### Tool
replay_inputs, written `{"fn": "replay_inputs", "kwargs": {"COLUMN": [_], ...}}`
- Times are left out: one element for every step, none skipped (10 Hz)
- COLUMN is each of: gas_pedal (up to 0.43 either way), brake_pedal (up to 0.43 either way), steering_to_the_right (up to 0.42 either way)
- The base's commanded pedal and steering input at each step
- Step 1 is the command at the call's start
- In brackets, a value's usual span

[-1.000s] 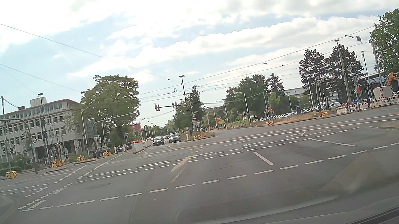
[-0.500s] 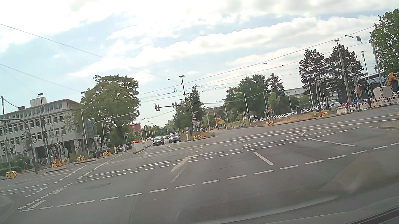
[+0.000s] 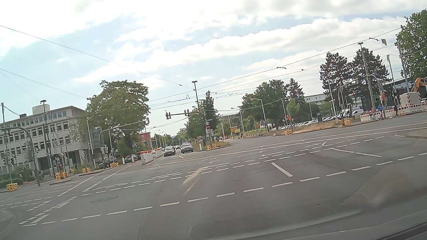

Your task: Follow the waypoints while adhering to traffic rules and regulations

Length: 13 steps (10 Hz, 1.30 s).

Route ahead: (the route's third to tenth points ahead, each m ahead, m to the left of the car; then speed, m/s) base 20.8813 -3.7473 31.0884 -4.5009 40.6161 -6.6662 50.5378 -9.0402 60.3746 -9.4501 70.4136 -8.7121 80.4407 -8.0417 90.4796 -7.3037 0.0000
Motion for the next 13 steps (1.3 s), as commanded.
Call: {"fn": "replay_inputs", "kwargs": {"gas_pedal": [0.000, 0.000, 0.000, 0.000, 0.000, 0.000, 0.000, 0.000, 0.000, 0.000, 0.000, 0.000, 0.000], "brake_pedal": [0.268, 0.262, 0.268, 0.268, 0.268, 0.268, 0.268, 0.268, 0.268, 0.268, 0.268, 0.268, 0.268], "steering_to_the_right": [0.006, 0.006, 0.006, 0.006, 0.006, 0.006, 0.006, 0.006, 0.006, 0.006, 0.006, 0.006, 0.006]}}
